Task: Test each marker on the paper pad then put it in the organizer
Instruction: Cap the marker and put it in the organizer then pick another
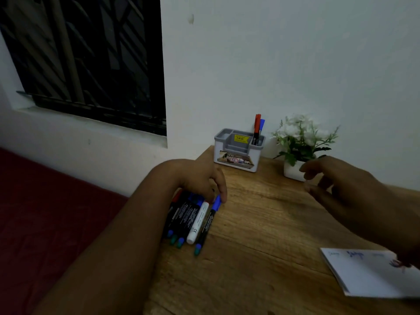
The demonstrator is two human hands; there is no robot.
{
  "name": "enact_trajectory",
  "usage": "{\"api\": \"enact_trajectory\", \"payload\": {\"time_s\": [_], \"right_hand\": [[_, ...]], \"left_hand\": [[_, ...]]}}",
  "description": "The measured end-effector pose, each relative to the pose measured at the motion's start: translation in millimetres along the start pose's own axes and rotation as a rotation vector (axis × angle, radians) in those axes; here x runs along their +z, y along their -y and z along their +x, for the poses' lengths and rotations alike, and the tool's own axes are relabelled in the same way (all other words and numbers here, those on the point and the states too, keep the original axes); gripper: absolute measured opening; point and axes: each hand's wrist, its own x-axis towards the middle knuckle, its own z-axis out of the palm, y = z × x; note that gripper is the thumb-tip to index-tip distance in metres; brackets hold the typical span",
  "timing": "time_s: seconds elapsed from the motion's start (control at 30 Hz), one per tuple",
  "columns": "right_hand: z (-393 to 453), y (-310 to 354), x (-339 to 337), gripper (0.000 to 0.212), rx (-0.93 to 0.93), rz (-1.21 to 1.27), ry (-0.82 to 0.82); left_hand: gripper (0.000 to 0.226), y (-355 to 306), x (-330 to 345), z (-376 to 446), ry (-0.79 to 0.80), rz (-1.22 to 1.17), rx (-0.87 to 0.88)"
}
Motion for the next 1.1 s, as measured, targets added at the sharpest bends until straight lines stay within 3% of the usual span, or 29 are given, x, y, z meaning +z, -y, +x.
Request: {"api": "enact_trajectory", "payload": {"time_s": [0.47,0.83,1.1], "right_hand": [[-23,-3,-14,0.036,0.063,-0.003,0.048],[-71,-39,-31,0.032,0.154,-0.099,0.11],[-110,-73,-31,0.037,0.208,-0.12,0.12]], "left_hand": [[0.017,-4,3,7,0.019,0.099,0.048],[0.016,-21,16,15,-0.239,-0.089,0.238],[0.013,-73,34,34,-0.363,-0.172,0.404]]}}
